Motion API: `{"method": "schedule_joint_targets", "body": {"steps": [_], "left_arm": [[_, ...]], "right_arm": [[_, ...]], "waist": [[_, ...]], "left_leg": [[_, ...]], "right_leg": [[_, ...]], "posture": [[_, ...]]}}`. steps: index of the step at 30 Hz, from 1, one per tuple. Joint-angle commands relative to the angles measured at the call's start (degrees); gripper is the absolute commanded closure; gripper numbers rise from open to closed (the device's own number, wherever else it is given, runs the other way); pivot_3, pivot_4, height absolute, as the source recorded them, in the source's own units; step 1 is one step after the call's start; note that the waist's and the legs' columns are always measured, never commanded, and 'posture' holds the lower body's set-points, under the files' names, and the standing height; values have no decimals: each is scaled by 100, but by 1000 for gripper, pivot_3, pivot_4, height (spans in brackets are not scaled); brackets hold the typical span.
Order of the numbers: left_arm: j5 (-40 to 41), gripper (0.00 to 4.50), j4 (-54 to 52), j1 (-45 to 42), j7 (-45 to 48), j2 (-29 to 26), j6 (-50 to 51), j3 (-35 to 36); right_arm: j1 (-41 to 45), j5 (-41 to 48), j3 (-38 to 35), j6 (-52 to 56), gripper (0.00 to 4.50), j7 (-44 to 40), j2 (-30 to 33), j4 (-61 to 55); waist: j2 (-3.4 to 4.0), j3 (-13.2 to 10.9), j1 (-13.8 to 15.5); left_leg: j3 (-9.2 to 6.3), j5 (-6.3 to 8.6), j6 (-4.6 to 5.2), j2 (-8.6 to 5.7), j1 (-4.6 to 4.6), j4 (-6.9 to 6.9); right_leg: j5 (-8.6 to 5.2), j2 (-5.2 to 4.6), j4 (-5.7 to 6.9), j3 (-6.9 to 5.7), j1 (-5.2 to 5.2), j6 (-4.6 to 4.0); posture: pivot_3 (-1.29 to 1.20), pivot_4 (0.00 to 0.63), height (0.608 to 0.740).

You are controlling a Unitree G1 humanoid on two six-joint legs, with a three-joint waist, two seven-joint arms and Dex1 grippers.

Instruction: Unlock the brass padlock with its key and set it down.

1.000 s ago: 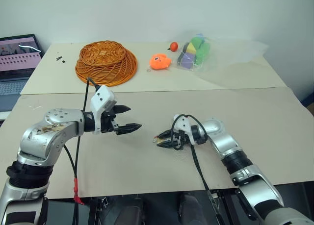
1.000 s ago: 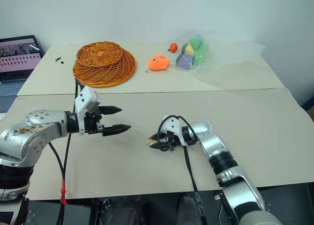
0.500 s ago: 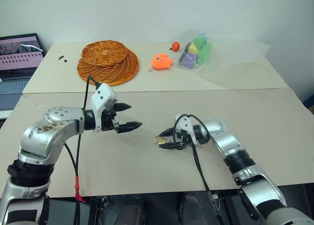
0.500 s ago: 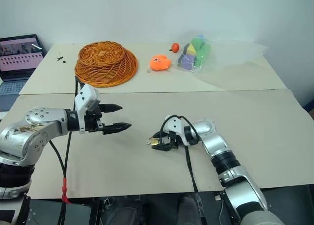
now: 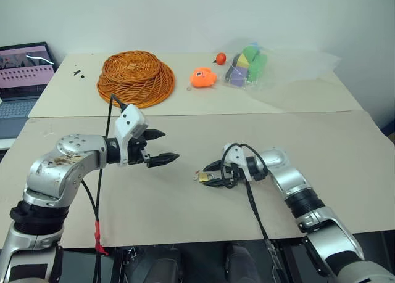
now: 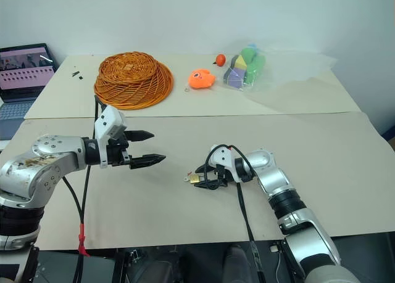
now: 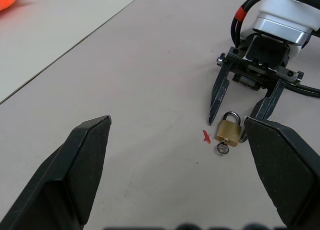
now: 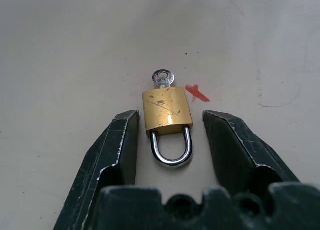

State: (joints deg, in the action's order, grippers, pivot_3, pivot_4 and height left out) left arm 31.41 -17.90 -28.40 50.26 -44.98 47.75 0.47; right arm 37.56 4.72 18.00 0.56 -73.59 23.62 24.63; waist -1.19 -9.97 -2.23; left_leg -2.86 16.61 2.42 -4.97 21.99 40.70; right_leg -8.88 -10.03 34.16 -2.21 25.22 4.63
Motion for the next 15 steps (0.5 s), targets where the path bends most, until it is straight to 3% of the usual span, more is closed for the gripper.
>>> {"method": "schedule_joint_targets", "body": {"steps": [1,7,15], "left_arm": [[-35,0,-36,-94,13,-27,-137,69],[-51,0,-20,-98,28,-49,-155,74],[-23,0,29,-52,41,-16,-143,105]], "right_arm": [[-41,59,-59,97,1963,3,6,-112],[-2,84,-65,140,3573,9,-47,-93],[0,60,-120,151,3607,114,3,-333]], "waist": [[0,0,-1],[0,0,-5],[0,0,-15]], "left_leg": [[0,0,0,0,0,0],[0,0,0,0,0,0],[0,0,0,-1,1,0]], "right_leg": [[0,0,0,0,0,0],[0,0,0,0,0,0],[0,0,1,0,2,0]], "posture": [[0,150,739],[0,150,739],[0,150,739]]}}
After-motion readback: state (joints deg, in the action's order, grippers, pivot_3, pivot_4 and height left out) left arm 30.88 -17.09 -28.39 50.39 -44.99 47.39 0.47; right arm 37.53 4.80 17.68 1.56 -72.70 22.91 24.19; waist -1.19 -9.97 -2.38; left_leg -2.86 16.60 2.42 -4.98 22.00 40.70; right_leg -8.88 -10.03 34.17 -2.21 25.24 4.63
